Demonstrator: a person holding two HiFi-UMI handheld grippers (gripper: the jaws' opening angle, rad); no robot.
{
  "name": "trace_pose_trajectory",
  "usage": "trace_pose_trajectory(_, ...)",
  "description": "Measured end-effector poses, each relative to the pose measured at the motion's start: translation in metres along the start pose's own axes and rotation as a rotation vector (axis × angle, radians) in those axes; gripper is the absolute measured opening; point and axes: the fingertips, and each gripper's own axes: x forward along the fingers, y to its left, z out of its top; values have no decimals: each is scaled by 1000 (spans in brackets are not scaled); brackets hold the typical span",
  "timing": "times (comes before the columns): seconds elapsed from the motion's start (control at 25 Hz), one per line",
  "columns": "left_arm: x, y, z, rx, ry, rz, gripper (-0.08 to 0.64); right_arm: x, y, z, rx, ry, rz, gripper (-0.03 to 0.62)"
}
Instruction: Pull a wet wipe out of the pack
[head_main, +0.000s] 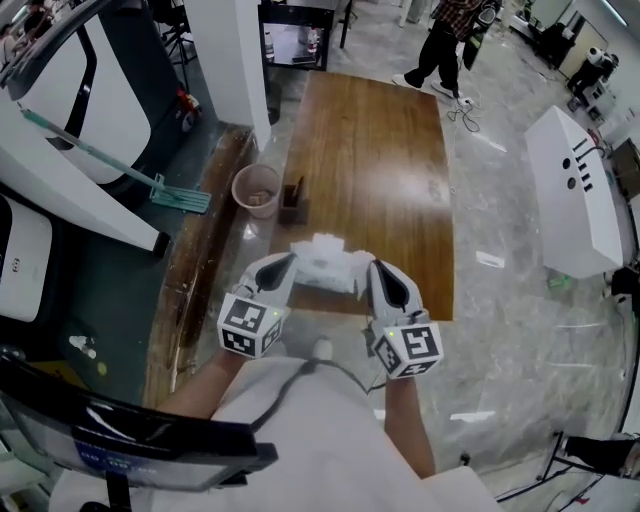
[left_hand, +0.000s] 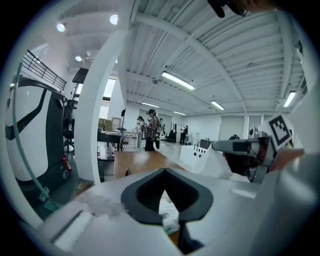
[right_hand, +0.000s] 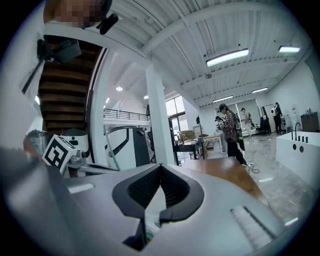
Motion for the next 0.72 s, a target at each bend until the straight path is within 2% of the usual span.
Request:
trace_pose_trajectory(0.16, -17, 7, 25, 8, -61, 4, 3, -12, -5, 9, 16, -33, -10, 9)
trace_pose_trajectory(0.36, -31, 20, 47, -20, -129, 46, 3, -22, -10, 16, 24, -63, -27, 9)
trace_pose_trajectory(0.72, -26, 28, 43, -36, -123, 66, 3, -21, -8, 25, 26, -77, -21, 9)
